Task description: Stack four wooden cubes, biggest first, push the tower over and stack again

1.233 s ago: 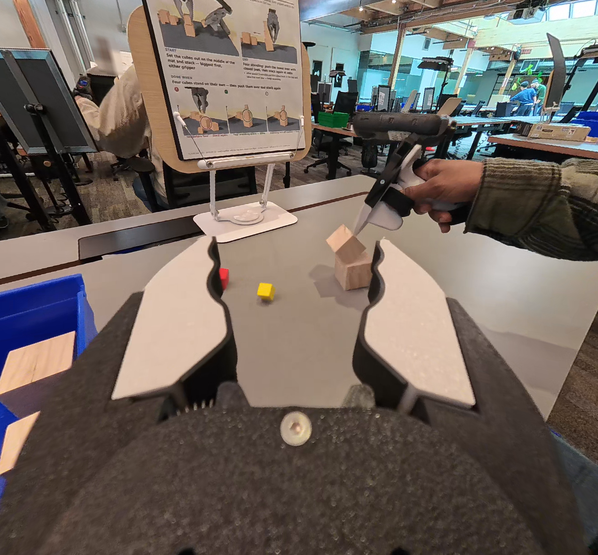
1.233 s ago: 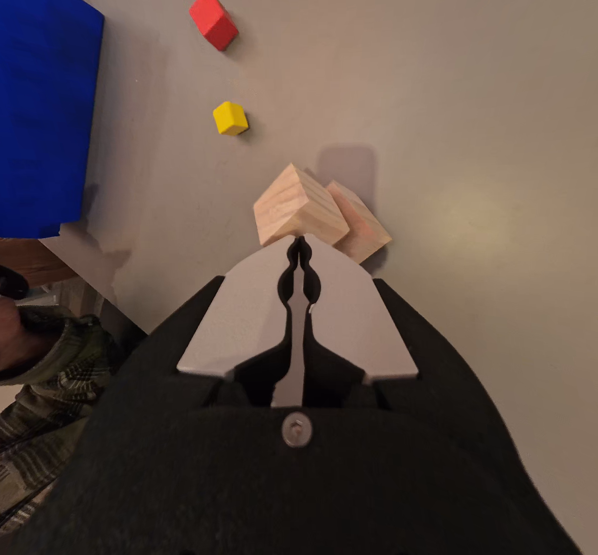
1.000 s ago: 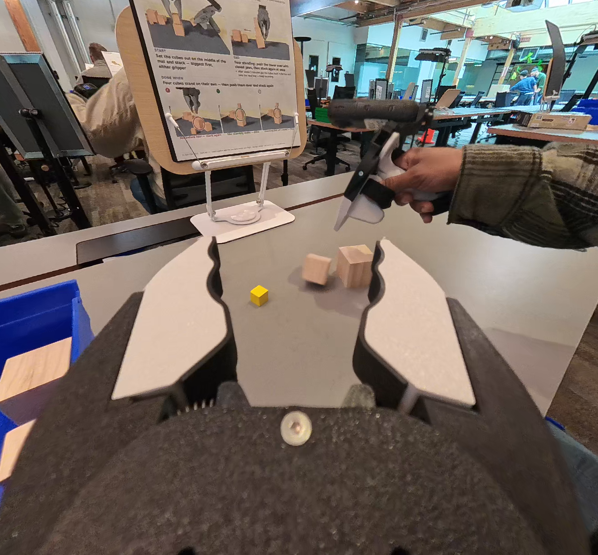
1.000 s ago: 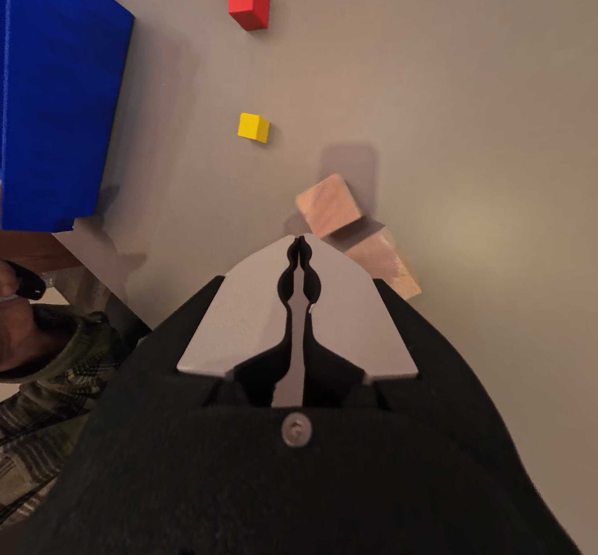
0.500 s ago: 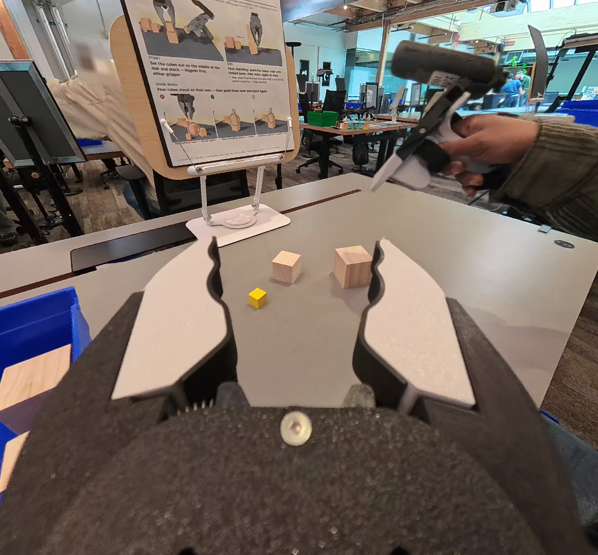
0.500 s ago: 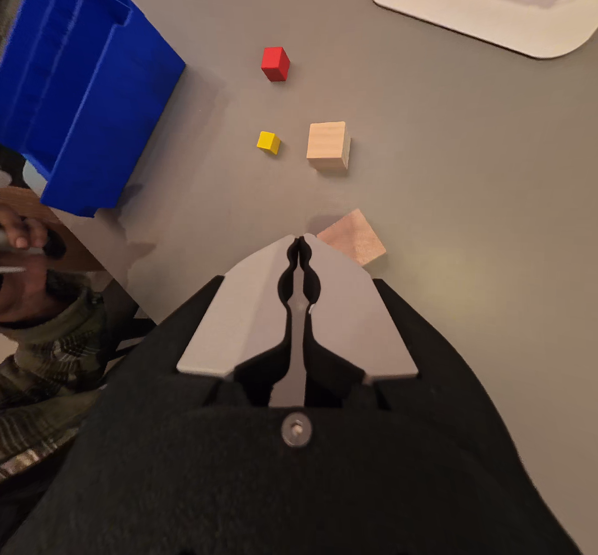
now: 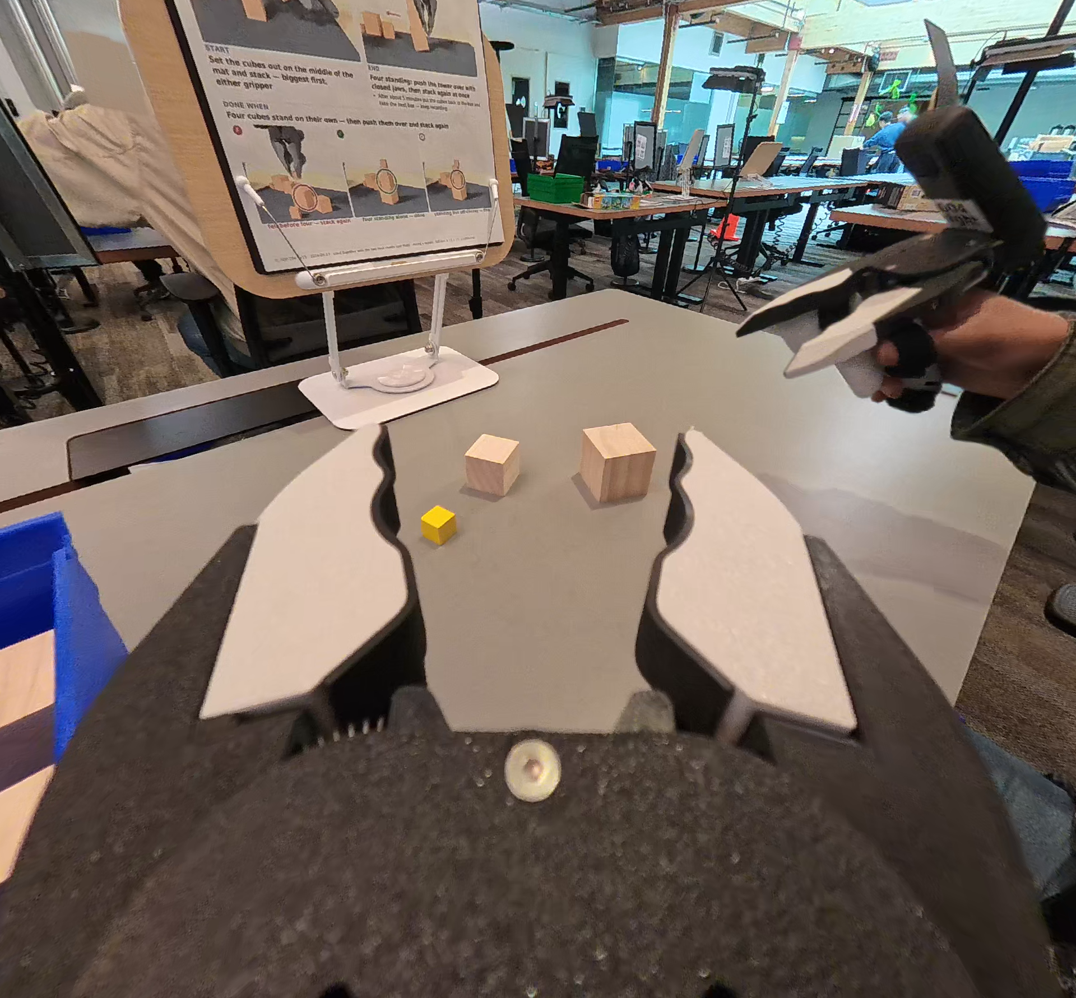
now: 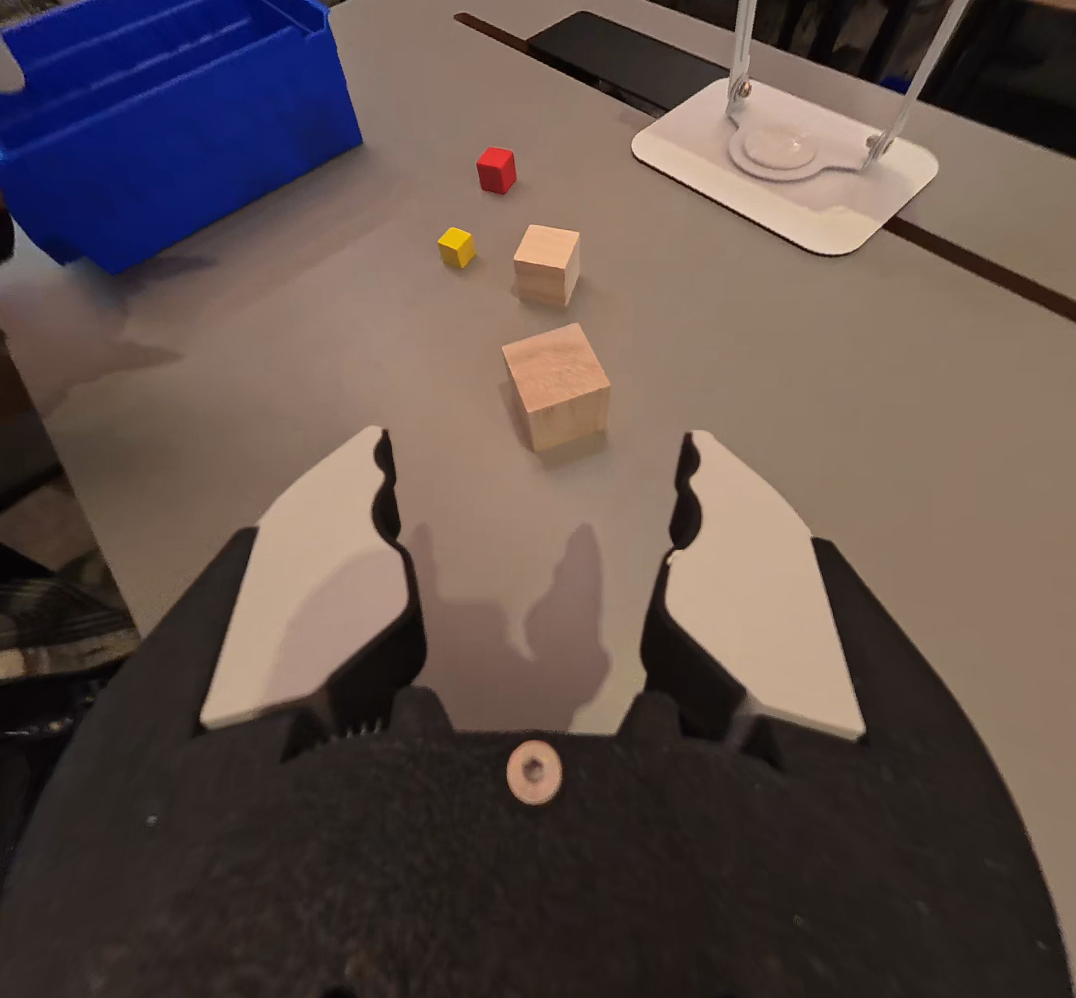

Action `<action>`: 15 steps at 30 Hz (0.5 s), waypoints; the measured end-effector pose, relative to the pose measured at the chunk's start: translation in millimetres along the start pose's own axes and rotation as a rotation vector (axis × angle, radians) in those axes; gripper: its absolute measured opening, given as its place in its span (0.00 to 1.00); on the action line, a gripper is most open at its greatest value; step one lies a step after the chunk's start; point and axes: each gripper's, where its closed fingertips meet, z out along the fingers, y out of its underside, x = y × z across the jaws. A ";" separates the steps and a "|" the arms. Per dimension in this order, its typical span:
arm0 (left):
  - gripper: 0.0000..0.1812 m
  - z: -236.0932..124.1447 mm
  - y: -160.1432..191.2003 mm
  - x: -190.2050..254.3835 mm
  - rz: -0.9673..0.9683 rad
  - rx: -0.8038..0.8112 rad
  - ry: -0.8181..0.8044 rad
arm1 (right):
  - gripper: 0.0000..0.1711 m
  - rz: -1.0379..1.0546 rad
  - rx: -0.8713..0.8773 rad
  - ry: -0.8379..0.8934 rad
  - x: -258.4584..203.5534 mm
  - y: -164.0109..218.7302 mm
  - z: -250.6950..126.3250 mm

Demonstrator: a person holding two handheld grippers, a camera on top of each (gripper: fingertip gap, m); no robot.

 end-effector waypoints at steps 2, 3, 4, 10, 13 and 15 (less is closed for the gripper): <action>0.50 1.8 1.7 1.0 0.006 -0.008 0.000 | 0.58 -0.055 0.019 -0.010 -2.3 6.5 2.8; 0.50 2.6 2.7 1.7 0.009 -0.013 0.001 | 0.61 -0.075 0.025 -0.015 -3.2 8.8 4.8; 0.50 3.5 3.7 2.4 0.011 -0.018 0.002 | 0.66 -0.091 0.023 -0.017 -3.4 11.3 7.3; 0.50 7.5 8.3 6.2 0.029 -0.037 0.012 | 0.79 -0.180 -0.034 -0.015 -0.2 25.7 25.7; 0.50 8.5 10.2 6.5 0.031 -0.044 0.017 | 0.83 -0.215 -0.064 0.006 2.5 30.2 33.7; 0.50 8.9 11.9 6.0 0.032 -0.050 0.018 | 0.85 -0.223 -0.073 0.001 2.0 31.8 37.9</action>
